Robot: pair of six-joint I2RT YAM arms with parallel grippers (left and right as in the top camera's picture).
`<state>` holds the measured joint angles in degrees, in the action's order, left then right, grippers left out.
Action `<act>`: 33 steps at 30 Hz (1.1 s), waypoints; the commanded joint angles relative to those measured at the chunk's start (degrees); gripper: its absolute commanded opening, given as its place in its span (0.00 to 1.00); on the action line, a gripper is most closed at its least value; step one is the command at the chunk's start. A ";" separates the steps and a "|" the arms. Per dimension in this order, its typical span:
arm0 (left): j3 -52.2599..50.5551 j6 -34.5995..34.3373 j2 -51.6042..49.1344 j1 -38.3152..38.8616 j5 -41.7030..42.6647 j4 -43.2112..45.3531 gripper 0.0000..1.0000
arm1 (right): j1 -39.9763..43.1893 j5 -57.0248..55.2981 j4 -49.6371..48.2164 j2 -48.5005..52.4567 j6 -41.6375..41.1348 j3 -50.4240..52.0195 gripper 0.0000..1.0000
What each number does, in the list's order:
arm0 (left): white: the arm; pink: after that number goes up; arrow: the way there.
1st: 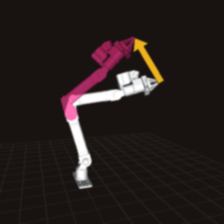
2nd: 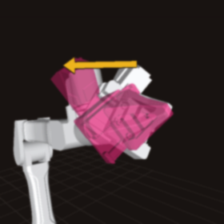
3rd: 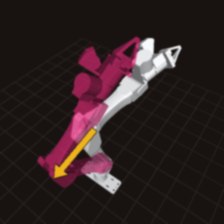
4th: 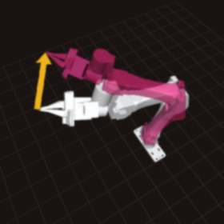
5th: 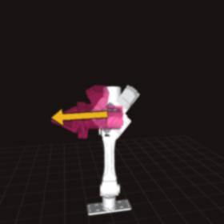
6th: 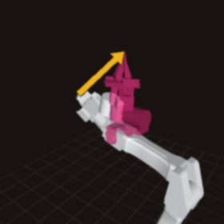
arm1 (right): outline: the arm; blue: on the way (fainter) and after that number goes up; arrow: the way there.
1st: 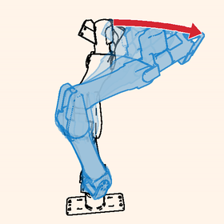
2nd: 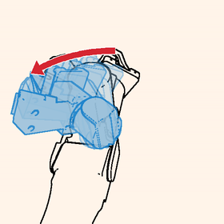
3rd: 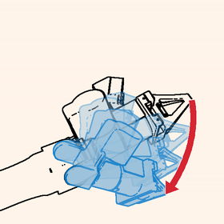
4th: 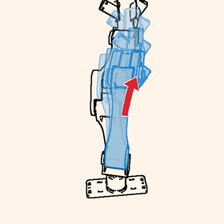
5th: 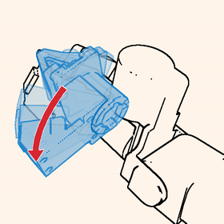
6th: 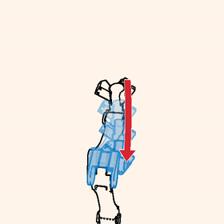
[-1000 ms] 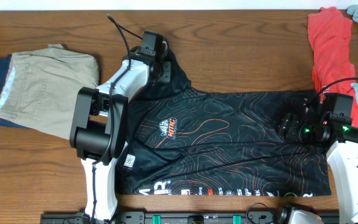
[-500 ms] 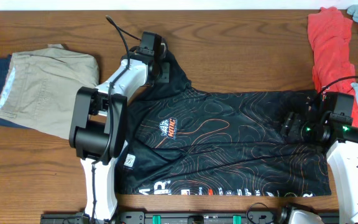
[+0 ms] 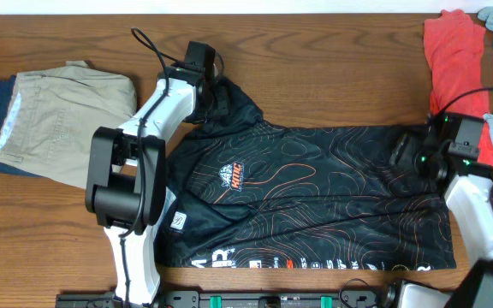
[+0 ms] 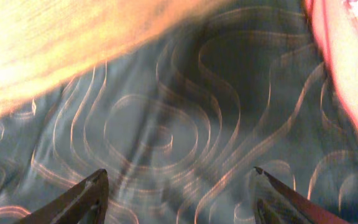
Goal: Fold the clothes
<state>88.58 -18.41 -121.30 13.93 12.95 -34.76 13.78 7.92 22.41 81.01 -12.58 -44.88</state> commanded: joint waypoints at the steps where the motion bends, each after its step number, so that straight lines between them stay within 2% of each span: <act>1: -0.20 -2.67 1.86 -0.15 1.22 -1.25 0.06 | -0.72 -3.48 -6.78 3.39 -0.92 -0.39 0.69; 7: -0.20 -3.13 2.56 -0.15 1.22 -3.69 0.06 | -0.72 -4.87 -26.32 10.51 -0.87 -0.39 0.68; 11: -0.20 -3.13 3.89 -0.26 1.18 -4.26 0.06 | -0.66 -8.11 -32.06 15.04 -0.90 -0.46 0.65; 17: -0.20 -3.15 6.75 -1.92 0.98 -4.35 0.06 | -0.24 -15.06 -33.75 20.11 -0.87 -0.50 0.64; 33: -0.20 -3.13 8.15 -4.00 0.96 -6.71 0.06 | 1.44 -15.45 -36.35 25.07 -0.44 -0.50 0.63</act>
<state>88.53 -21.19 -113.58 10.04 13.63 -41.17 14.02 -6.31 -13.56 105.65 -13.15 -45.06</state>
